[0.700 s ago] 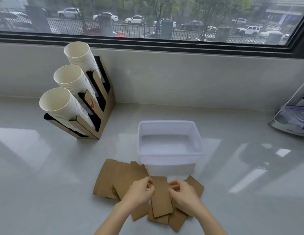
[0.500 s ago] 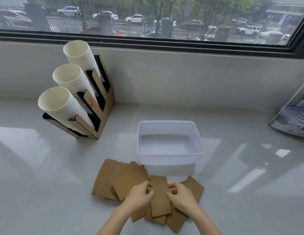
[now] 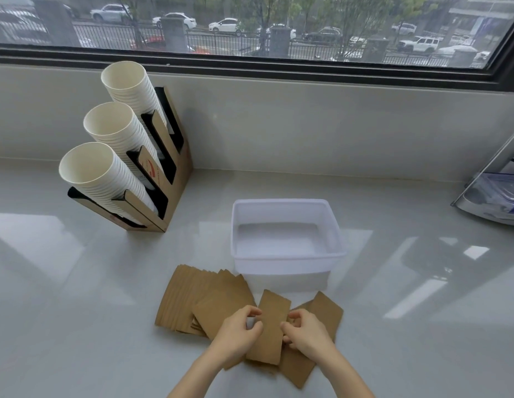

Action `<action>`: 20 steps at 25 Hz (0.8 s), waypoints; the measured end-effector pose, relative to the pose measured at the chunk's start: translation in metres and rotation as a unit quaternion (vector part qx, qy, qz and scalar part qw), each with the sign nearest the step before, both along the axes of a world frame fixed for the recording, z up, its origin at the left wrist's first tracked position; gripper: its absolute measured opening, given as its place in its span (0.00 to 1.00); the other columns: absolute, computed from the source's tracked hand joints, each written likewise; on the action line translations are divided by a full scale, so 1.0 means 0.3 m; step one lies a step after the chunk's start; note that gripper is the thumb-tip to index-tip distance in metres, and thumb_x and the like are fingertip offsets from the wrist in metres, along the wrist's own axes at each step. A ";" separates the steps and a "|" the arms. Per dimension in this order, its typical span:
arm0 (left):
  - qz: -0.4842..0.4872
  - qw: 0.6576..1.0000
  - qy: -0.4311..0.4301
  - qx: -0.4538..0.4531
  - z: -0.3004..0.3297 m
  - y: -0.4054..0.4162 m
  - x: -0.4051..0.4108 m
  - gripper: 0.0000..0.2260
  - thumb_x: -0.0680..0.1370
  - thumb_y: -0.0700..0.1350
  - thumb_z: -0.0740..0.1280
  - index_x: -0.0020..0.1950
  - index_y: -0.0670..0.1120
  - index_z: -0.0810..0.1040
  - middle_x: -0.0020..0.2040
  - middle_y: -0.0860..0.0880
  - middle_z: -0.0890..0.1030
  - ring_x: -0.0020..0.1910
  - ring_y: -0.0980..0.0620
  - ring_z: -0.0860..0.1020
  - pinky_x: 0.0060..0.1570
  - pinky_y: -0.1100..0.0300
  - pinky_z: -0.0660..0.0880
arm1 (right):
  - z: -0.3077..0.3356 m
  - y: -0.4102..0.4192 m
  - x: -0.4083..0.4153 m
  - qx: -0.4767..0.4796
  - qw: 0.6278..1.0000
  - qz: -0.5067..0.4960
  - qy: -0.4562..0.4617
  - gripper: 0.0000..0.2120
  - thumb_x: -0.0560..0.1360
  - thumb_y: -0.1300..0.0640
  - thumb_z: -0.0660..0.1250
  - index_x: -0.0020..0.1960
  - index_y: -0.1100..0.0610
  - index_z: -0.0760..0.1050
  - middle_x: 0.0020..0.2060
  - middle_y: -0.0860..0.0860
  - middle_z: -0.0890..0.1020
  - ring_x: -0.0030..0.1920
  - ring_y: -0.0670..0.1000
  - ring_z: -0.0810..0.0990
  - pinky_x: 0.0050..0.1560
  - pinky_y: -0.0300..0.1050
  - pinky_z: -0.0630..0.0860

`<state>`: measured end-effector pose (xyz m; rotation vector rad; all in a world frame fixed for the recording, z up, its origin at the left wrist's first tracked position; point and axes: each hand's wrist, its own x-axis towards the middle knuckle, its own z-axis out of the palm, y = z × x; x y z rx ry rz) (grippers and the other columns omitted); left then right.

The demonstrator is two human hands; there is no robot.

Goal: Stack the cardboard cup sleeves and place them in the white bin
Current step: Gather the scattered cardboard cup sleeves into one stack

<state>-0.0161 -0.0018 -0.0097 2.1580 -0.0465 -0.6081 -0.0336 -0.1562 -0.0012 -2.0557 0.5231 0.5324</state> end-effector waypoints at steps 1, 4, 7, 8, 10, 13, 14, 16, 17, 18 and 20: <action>0.003 1.000 0.003 -0.007 0.001 -0.001 -0.003 0.14 0.76 0.46 0.59 0.62 0.48 0.71 0.62 0.50 0.75 0.51 0.57 0.71 0.50 0.66 0.65 | 0.002 0.003 -0.005 -0.019 1.000 0.015 0.004 0.17 0.73 0.51 0.62 0.60 0.57 0.71 0.43 0.47 0.79 0.53 0.51 0.80 0.54 0.43 0.76; 0.003 1.000 0.017 -0.019 0.004 -0.008 -0.001 0.15 0.76 0.47 0.59 0.63 0.49 0.70 0.62 0.51 0.75 0.49 0.57 0.71 0.47 0.67 0.68 | 0.007 0.013 -0.011 -0.089 0.994 0.060 0.006 0.19 0.75 0.50 0.59 0.62 0.59 0.71 0.56 0.53 0.79 0.58 0.52 0.76 0.51 0.40 0.70; 0.012 0.999 0.039 -0.027 -0.001 -0.017 0.007 0.16 0.76 0.47 0.59 0.63 0.49 0.70 0.61 0.50 0.74 0.53 0.56 0.72 0.53 0.63 0.69 | 0.009 0.021 -0.002 -0.080 0.995 0.064 0.005 0.23 0.77 0.50 0.58 0.68 0.60 0.66 0.64 0.55 0.75 0.64 0.53 0.73 0.55 0.39 0.69; 0.023 0.998 0.052 -0.036 -0.003 -0.019 0.007 0.16 0.76 0.47 0.59 0.64 0.48 0.69 0.61 0.50 0.74 0.54 0.54 0.72 0.53 0.61 0.70 | 0.011 0.022 0.001 -0.073 0.996 0.058 0.000 0.24 0.77 0.50 0.58 0.70 0.60 0.64 0.65 0.55 0.74 0.64 0.52 0.73 0.55 0.38 0.68; 0.042 0.996 0.068 -0.043 -0.010 -0.024 0.005 0.19 0.76 0.45 0.60 0.66 0.47 0.66 0.59 0.49 0.72 0.56 0.52 0.72 0.53 0.61 0.71 | 0.012 0.017 0.002 -0.064 0.997 0.036 -0.012 0.24 0.77 0.51 0.58 0.70 0.59 0.63 0.65 0.54 0.74 0.60 0.51 0.75 0.51 0.36 0.66; 0.083 0.991 0.085 -0.067 -0.017 -0.035 -0.001 0.20 0.75 0.42 0.61 0.67 0.45 0.64 0.55 0.49 0.74 0.51 0.52 0.75 0.46 0.62 0.72 | 0.007 0.010 -0.002 -0.037 0.999 0.014 -0.022 0.23 0.77 0.52 0.58 0.69 0.57 0.64 0.62 0.53 0.75 0.48 0.48 0.75 0.47 0.37 0.67; 0.099 0.986 0.101 -0.092 -0.013 -0.042 -0.006 0.18 0.75 0.41 0.60 0.65 0.44 0.66 0.51 0.50 0.76 0.45 0.53 0.76 0.40 0.61 0.73 | 0.005 0.009 -0.004 -0.026 0.999 0.010 -0.023 0.22 0.76 0.52 0.59 0.69 0.57 0.65 0.62 0.53 0.75 0.48 0.48 0.76 0.47 0.37 0.68; 0.107 0.982 0.106 -0.115 -0.007 -0.054 -0.015 0.12 0.76 0.39 0.59 0.58 0.42 0.72 0.43 0.50 0.78 0.36 0.54 0.75 0.33 0.62 0.71 | 0.005 0.011 -0.007 -0.008 1.000 0.007 -0.025 0.22 0.76 0.52 0.59 0.68 0.56 0.65 0.63 0.53 0.74 0.52 0.49 0.76 0.49 0.37 0.67; 0.105 0.982 0.099 -0.120 -0.003 -0.058 -0.018 0.10 0.76 0.39 0.59 0.55 0.43 0.74 0.42 0.50 0.78 0.35 0.54 0.74 0.31 0.63 0.70 | 0.005 0.012 -0.008 -0.004 1.000 0.006 -0.027 0.22 0.76 0.52 0.60 0.68 0.56 0.65 0.62 0.53 0.75 0.53 0.49 0.75 0.50 0.37 0.67; 0.106 0.981 0.095 -0.131 0.003 -0.060 -0.019 0.09 0.76 0.39 0.58 0.53 0.45 0.75 0.42 0.50 0.79 0.35 0.54 0.75 0.31 0.63 0.70 | 0.005 0.011 -0.008 -0.001 1.000 0.002 -0.029 0.22 0.76 0.52 0.60 0.68 0.56 0.65 0.59 0.53 0.75 0.52 0.47 0.73 0.50 0.37 0.67; 0.101 0.978 0.090 -0.159 0.021 -0.064 -0.013 0.10 0.77 0.38 0.57 0.51 0.48 0.75 0.43 0.50 0.79 0.38 0.55 0.77 0.31 0.66 0.73 | 0.009 0.004 -0.007 0.010 0.999 -0.018 -0.034 0.22 0.76 0.53 0.61 0.68 0.56 0.65 0.52 0.51 0.76 0.50 0.47 0.72 0.49 0.38 0.68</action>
